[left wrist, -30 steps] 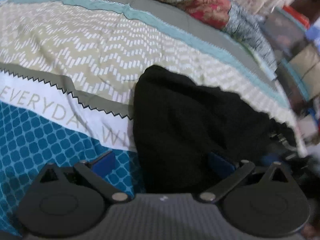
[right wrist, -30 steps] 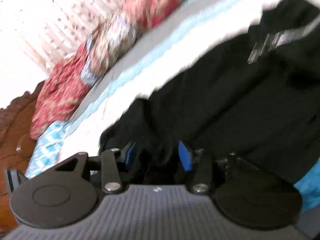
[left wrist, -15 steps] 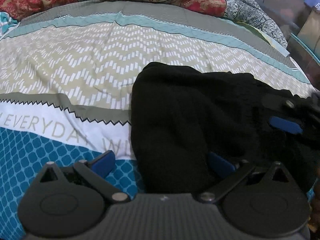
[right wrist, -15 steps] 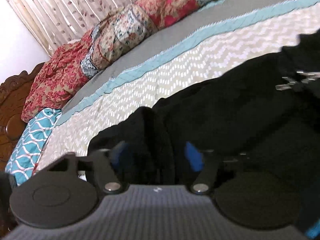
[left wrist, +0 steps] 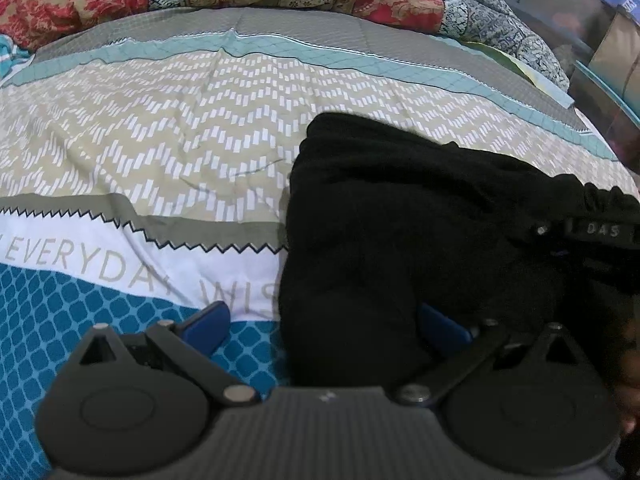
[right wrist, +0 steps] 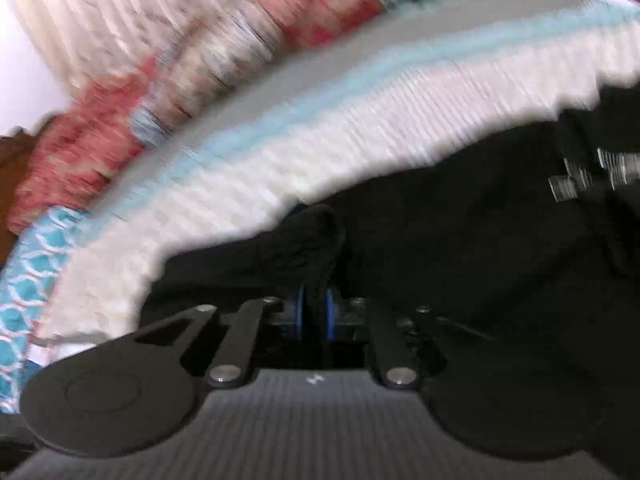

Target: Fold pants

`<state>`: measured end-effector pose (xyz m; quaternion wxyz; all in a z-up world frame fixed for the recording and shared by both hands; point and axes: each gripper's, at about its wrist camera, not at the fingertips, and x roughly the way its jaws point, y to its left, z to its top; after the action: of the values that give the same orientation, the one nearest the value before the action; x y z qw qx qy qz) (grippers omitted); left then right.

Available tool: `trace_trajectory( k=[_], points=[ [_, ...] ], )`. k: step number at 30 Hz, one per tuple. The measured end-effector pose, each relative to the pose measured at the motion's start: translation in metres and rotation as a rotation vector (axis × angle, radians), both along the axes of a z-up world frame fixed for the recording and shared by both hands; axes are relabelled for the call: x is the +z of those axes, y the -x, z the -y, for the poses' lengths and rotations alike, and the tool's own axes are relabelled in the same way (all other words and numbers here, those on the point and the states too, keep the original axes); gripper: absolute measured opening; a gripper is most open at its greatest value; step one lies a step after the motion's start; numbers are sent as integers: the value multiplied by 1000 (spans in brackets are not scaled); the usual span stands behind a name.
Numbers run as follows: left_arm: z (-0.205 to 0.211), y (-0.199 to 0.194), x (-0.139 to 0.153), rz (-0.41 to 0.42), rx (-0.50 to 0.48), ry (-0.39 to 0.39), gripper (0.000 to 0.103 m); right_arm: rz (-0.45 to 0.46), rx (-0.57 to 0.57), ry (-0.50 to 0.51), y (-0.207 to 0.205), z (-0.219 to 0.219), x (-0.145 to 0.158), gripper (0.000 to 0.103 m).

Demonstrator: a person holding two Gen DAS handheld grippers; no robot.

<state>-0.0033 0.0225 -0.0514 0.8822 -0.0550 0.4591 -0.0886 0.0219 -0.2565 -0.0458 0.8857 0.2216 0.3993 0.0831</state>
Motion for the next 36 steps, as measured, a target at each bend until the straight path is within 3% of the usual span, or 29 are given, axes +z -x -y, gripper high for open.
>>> trace_trajectory(
  k=[1, 3, 5, 12, 19, 26, 28, 30, 36],
  points=[
    [-1, 0, 0, 0, -2, 1, 103, 2, 2, -2, 1, 1, 3, 20],
    [-4, 0, 2, -7, -1, 17, 103, 19, -10, 10, 5, 1, 15, 42],
    [-10, 1, 6, -13, 10, 44, 103, 69, -43, 35, 13, 2, 27, 47],
    [-33, 20, 39, 107, 98, 122, 102, 216, 17, 52, 42, -3, 56, 46],
    [-21, 27, 59, 192, 23, 214, 100, 189, 163, 40, 47, -29, 49, 34],
    [2, 22, 30, 78, -62, 208, 99, 18, 123, 103, 35, -22, 16, 32],
    [11, 16, 15, 10, -69, 112, 100, 1, 93, 17, 33, -11, 11, 32],
    [17, 16, 8, 6, -80, 45, 103, -6, 92, 6, 32, -10, 10, 32],
    [11, 17, 6, 0, -70, 70, 103, 6, 93, 8, 35, -13, 9, 32]
  ],
)
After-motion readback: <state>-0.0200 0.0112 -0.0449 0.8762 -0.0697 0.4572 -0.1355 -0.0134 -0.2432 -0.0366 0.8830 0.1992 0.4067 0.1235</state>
